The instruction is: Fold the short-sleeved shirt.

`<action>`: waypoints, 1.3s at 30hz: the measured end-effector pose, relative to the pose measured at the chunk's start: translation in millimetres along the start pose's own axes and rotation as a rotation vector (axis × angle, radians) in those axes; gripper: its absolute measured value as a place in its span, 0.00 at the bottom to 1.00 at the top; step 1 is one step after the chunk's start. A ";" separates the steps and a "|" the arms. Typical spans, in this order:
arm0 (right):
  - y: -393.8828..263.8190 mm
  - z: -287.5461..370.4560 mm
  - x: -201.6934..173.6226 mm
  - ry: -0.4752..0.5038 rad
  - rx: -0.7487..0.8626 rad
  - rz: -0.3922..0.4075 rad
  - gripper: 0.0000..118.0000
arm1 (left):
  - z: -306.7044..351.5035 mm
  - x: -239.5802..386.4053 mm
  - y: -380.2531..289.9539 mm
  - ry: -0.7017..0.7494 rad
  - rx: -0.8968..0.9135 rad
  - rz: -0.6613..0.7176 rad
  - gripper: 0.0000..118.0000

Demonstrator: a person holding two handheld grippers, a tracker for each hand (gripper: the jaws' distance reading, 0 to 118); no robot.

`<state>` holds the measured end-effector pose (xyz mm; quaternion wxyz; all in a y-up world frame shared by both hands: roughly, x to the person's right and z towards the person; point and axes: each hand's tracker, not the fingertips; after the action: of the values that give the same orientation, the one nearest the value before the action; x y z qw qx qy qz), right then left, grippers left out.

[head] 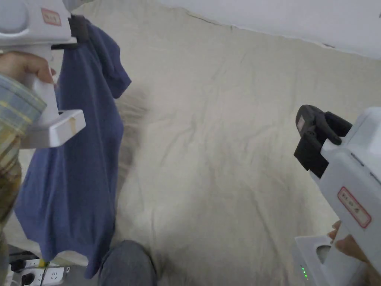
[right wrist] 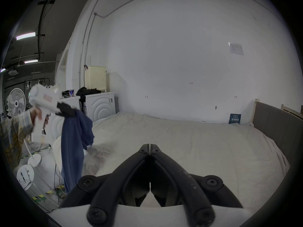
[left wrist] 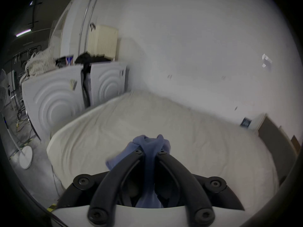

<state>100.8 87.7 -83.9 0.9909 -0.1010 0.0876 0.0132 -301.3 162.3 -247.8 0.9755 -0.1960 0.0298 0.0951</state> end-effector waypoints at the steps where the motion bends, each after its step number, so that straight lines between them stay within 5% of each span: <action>1: 4.2 9.1 1.1 -0.007 0.016 0.003 0.00 | 17.0 14.4 18.4 -0.035 0.043 -0.029 0.08; 13: 27.6 91.3 44.7 -0.164 0.130 0.004 0.00 | 147.0 174.4 172.5 -0.355 0.368 -0.105 0.08; 17: 29.2 107.9 63.9 -0.237 0.142 -0.006 0.00 | 151.8 228.5 196.8 -0.417 0.380 -0.107 0.08; 22: 24.6 126.5 84.5 -0.307 0.138 -0.013 0.00 | 153.4 216.3 188.6 -0.473 0.360 -0.131 0.08; 23: 23.0 128.8 87.8 -0.318 0.134 -0.015 0.00 | 154.5 257.7 187.8 -0.473 0.340 -0.140 0.08; 29: 10.7 136.7 104.5 -0.367 0.109 -0.046 0.00 | 98.1 327.9 112.9 -0.519 0.108 -0.231 0.08; 39: -7.1 134.4 125.0 -0.418 0.061 -0.075 0.00 | -20.1 359.1 -142.9 -0.449 -0.428 -0.428 0.08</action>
<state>247.0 109.0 25.1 0.9900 -0.0690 -0.1232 -0.0057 78.4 87.6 -246.8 0.8925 -0.3716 -0.2470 -0.0662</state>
